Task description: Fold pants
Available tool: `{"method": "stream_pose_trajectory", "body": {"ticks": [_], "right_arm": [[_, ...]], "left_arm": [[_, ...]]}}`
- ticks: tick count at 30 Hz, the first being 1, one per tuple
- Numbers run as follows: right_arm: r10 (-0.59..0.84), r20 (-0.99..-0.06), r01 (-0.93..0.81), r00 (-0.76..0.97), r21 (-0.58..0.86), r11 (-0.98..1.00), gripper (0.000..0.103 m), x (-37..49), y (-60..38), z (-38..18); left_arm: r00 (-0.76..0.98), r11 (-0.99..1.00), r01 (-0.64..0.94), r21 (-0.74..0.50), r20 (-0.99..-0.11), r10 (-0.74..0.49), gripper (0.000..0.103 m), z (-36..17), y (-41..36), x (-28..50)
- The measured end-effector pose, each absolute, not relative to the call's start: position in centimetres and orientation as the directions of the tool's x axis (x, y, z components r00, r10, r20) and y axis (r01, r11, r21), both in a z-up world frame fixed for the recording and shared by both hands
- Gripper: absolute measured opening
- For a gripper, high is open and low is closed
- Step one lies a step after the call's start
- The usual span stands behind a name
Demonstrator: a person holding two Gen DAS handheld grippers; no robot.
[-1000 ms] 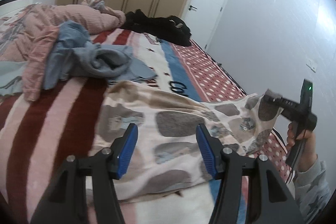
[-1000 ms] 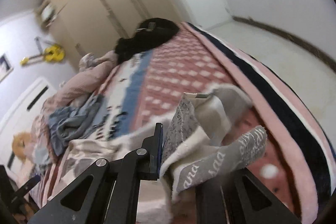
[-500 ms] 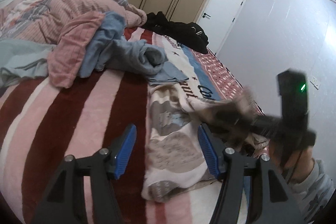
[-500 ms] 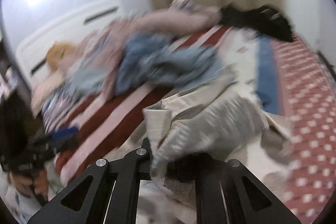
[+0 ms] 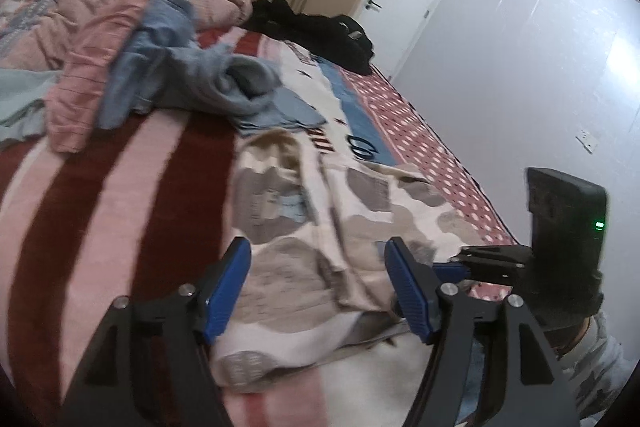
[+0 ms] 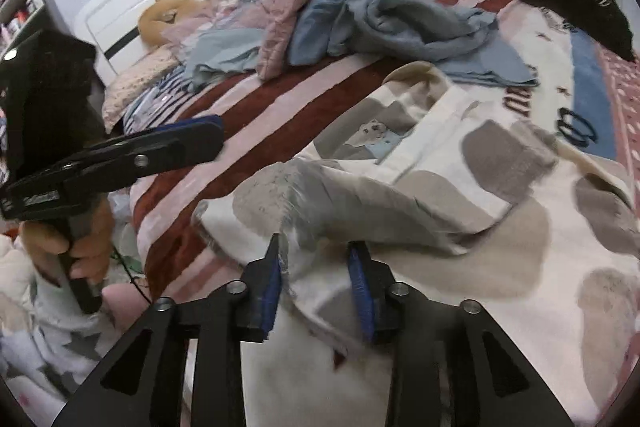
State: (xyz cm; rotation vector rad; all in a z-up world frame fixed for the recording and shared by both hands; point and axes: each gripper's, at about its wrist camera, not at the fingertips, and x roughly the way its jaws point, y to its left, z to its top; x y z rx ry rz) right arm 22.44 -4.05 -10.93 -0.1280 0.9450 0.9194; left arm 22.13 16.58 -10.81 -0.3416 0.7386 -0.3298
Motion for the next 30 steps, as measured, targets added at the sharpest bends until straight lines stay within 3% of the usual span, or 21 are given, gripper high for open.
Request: {"method": "stream_pose_trajectory", "body": {"ticks": [4,8,11,15,18,20,22,23,26,30], "right_arm": [[0.648,-0.708,-0.721,0.282,0.289,0.630,0.047,21.2,-8.1,-9.2],[0.609,-0.709,-0.669,0.356,0.262,0.696,0.048,21.1,-12.6,-8.6],[0.585,-0.705,-0.634,0.400,0.248,0.732,0.048,21.7,-15.0,-8.9],[0.609,-0.681,-0.579,0.408,0.322,0.749,0.048,22.9,-17.7,-9.9],[0.628,-0.663,-0.576,0.407,0.348,0.740,0.048,23.2,-18.2,-10.4],[0.630,-0.659,-0.583,0.412,0.341,0.738,0.048,23.2,-18.0,-10.5],[0.626,-0.658,-0.591,0.418,0.326,0.738,0.048,23.2,-17.7,-10.5],[0.623,-0.658,-0.596,0.423,0.316,0.738,0.048,23.1,-17.5,-10.5],[0.615,-0.657,-0.604,0.436,0.293,0.741,0.048,22.9,-17.3,-10.3],[0.612,-0.651,-0.601,0.448,0.287,0.746,0.048,22.8,-17.4,-9.8]], "left_arm": [[0.666,0.888,0.179,-0.424,-0.612,-0.426,0.066,-10.9,14.4,23.3],[0.652,0.912,0.226,-0.341,-0.643,-0.402,0.066,-10.5,11.0,24.1],[0.649,0.949,0.229,-0.215,-0.693,-0.314,0.066,-10.8,8.0,25.0],[0.611,0.945,0.277,-0.177,-0.726,-0.315,0.066,-12.0,5.5,25.6],[0.633,0.977,0.209,-0.047,-0.754,-0.172,0.066,-13.0,4.6,26.2],[0.647,0.988,0.153,0.035,-0.759,-0.074,0.059,-13.4,4.8,26.8],[0.651,0.992,0.110,0.062,-0.758,-0.025,0.021,-13.8,5.7,27.1],[0.648,0.995,0.081,0.065,-0.761,-0.003,0.014,-13.9,6.5,27.2],[0.653,0.999,0.000,0.033,-0.757,0.025,0.008,-14.3,9.6,26.8],[0.647,0.998,-0.055,-0.034,-0.763,0.010,0.007,-14.9,12.9,25.8]]}}
